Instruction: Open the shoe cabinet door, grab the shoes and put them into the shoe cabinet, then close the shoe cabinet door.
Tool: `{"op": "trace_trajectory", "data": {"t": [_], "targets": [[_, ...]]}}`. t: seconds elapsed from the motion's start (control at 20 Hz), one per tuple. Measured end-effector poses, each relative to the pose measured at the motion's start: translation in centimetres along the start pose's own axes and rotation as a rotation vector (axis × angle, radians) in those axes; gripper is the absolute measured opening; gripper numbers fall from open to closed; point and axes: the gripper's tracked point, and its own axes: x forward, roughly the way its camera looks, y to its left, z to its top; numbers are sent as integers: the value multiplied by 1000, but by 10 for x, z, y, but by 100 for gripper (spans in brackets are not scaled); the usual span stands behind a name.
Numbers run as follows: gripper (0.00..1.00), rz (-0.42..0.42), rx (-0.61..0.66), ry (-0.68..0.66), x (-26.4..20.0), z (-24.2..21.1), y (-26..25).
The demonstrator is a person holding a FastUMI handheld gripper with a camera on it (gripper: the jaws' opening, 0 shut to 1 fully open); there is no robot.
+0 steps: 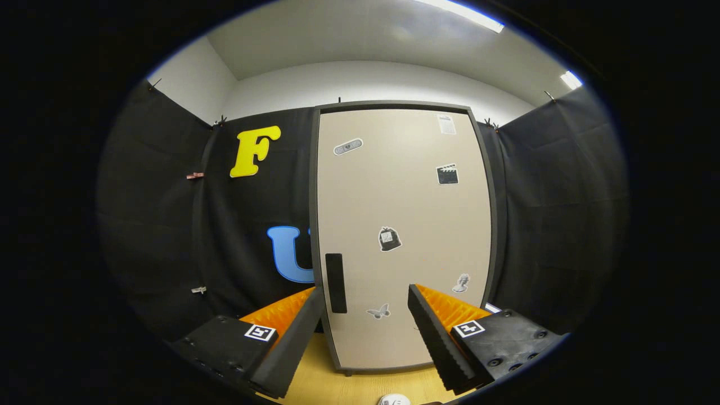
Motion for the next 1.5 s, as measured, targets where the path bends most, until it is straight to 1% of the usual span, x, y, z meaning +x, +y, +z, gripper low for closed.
{"op": "trace_trajectory", "data": {"t": [0.3,0.6,0.85,1.15,1.2,1.3,1.35,1.4,1.45,1.5], "targets": [[98,10,9,35,37,-20,19],[98,-1,32,61,97,-47,37],[99,-34,42,77,140,-66,36],[97,-67,47,95,167,-82,31],[95,-69,43,93,169,-83,31],[94,-71,33,85,172,-84,31],[89,-73,32,79,174,-83,32],[77,-77,30,77,173,-83,31],[74,-81,26,73,174,-83,31],[73,-84,21,74,174,-83,31]]}}
